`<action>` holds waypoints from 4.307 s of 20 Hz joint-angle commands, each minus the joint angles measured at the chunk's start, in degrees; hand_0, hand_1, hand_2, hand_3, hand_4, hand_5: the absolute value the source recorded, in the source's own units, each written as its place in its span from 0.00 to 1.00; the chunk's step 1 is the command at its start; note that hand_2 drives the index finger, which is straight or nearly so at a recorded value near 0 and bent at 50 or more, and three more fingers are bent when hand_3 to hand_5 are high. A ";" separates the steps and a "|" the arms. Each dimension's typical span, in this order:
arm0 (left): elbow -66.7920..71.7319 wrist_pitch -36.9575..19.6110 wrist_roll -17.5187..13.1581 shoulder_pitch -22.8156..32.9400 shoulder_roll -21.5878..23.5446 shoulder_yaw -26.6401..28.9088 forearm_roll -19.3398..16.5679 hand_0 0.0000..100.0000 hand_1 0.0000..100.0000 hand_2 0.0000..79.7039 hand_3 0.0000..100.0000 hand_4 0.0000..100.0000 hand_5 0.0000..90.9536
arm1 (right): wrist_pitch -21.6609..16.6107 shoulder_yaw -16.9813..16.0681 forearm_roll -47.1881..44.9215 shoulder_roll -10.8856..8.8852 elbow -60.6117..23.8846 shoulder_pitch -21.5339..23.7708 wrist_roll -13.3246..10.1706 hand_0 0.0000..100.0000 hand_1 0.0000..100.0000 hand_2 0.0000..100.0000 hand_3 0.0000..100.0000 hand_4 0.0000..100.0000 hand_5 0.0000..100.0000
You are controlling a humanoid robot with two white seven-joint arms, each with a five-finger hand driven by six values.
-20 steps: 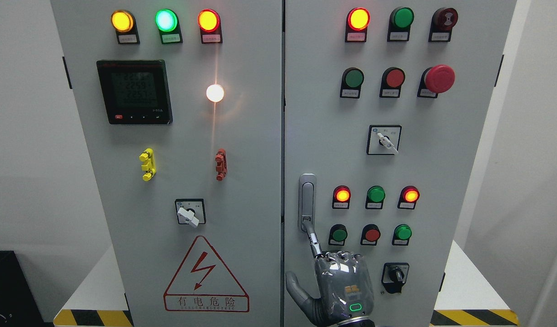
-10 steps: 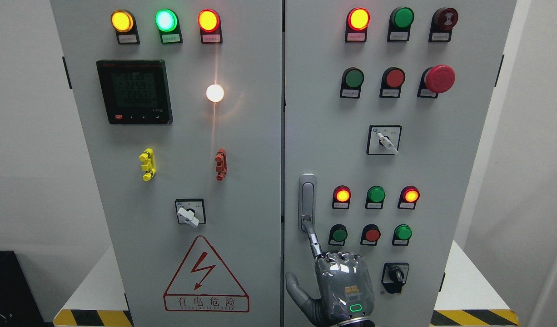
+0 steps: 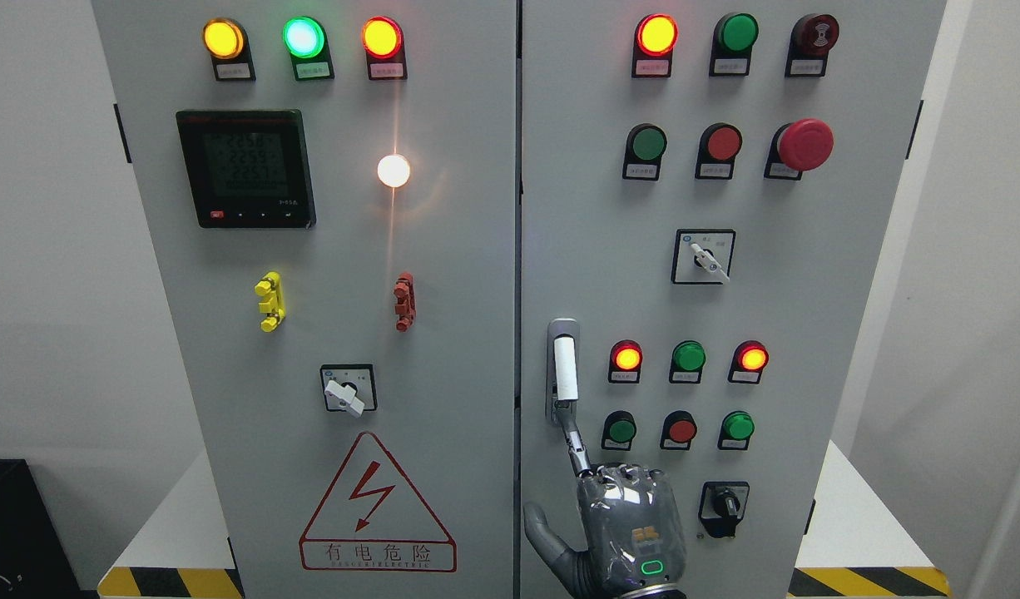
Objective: Release door handle
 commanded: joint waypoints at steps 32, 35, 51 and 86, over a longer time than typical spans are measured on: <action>-0.01 -0.04 0.01 0.97 0.00 0.00 0.02 0.12 0.56 0.00 0.00 0.00 0.00 | -0.12 0.20 0.00 -0.11 0.19 0.08 0.62 0.35 0.25 0.12 1.00 1.00 1.00; -0.01 -0.04 0.01 0.97 0.00 0.00 0.02 0.12 0.56 0.00 0.00 0.00 0.00 | -0.12 0.20 0.00 -0.11 -0.25 0.08 0.62 0.35 0.25 0.12 1.00 1.00 1.00; -0.01 -0.04 0.01 0.97 0.00 0.00 0.02 0.12 0.56 0.00 0.00 0.00 0.00 | -0.12 0.37 0.00 -0.20 -1.84 0.08 0.62 0.35 0.25 0.12 1.00 1.00 1.00; -0.01 -0.04 0.01 0.97 0.00 0.00 -0.07 0.12 0.56 0.00 0.00 0.00 0.00 | -0.30 0.46 -0.18 -0.11 -4.03 0.07 0.79 0.34 0.25 0.20 1.00 1.00 1.00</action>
